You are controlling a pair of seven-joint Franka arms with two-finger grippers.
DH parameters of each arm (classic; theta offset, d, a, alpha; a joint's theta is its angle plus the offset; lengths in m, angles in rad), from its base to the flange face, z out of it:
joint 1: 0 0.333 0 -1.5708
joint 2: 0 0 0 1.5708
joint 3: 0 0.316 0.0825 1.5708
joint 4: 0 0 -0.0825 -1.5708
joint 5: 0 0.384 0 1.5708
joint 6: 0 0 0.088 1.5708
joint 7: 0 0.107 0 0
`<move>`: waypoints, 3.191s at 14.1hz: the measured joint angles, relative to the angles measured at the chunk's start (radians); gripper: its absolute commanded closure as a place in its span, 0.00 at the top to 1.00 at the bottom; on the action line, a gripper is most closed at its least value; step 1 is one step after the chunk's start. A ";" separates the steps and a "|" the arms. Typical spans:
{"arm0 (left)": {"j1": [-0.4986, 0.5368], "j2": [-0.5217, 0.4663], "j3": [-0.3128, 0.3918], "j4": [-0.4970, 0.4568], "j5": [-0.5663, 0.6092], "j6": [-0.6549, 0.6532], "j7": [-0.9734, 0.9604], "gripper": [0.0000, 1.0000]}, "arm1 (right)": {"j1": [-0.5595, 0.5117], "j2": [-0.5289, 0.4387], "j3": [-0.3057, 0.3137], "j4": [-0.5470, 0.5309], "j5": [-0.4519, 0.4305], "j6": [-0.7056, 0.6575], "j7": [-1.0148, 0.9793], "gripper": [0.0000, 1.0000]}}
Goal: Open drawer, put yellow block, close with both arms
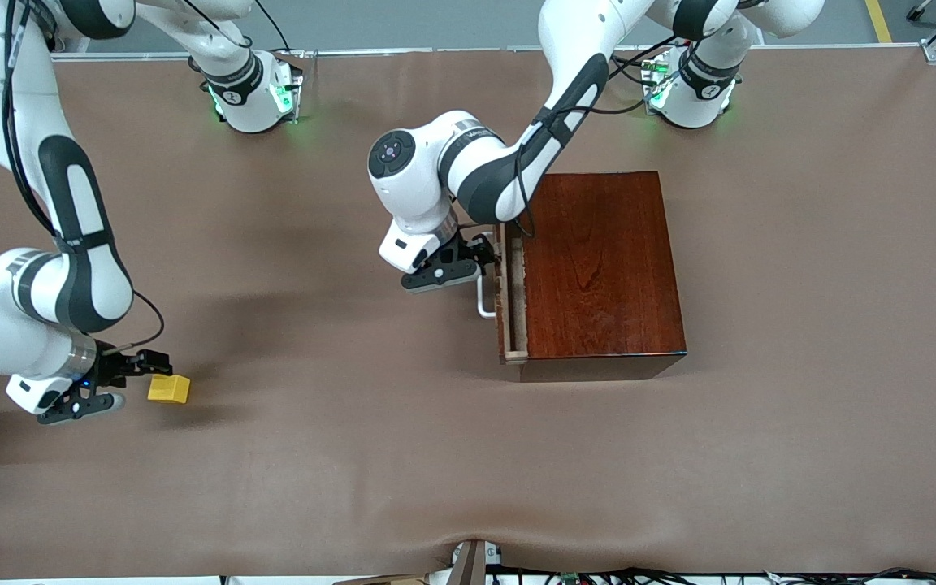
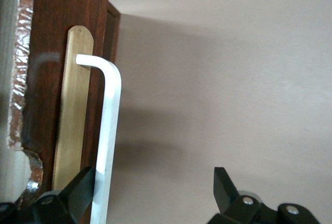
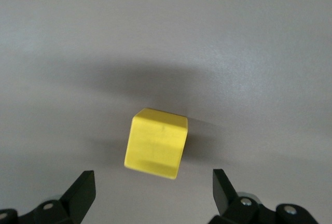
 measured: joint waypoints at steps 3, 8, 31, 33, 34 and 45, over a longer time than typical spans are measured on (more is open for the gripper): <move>-0.001 0.001 -0.011 0.000 0.002 0.019 0.000 1.00 | 0.001 0.021 0.006 0.021 0.004 0.000 0.107 1.00; -0.002 0.006 -0.024 0.000 -0.001 0.077 -0.010 1.00 | 0.019 0.038 0.009 0.025 -0.039 0.010 0.298 1.00; -0.014 0.030 -0.032 0.029 -0.045 0.240 -0.122 1.00 | 0.025 0.083 0.012 0.078 -0.073 0.010 0.217 0.00; -0.013 0.027 -0.027 0.049 -0.046 0.226 -0.126 1.00 | 0.027 0.063 0.015 0.124 -0.073 -0.082 0.173 0.00; -0.012 0.021 -0.023 0.056 -0.046 0.204 -0.126 1.00 | 0.028 0.050 0.017 0.145 -0.073 -0.125 0.140 0.00; 0.285 -0.332 -0.004 0.088 -0.048 -0.257 0.037 1.00 | 0.251 -0.098 0.034 0.170 -0.073 -0.245 -0.462 0.00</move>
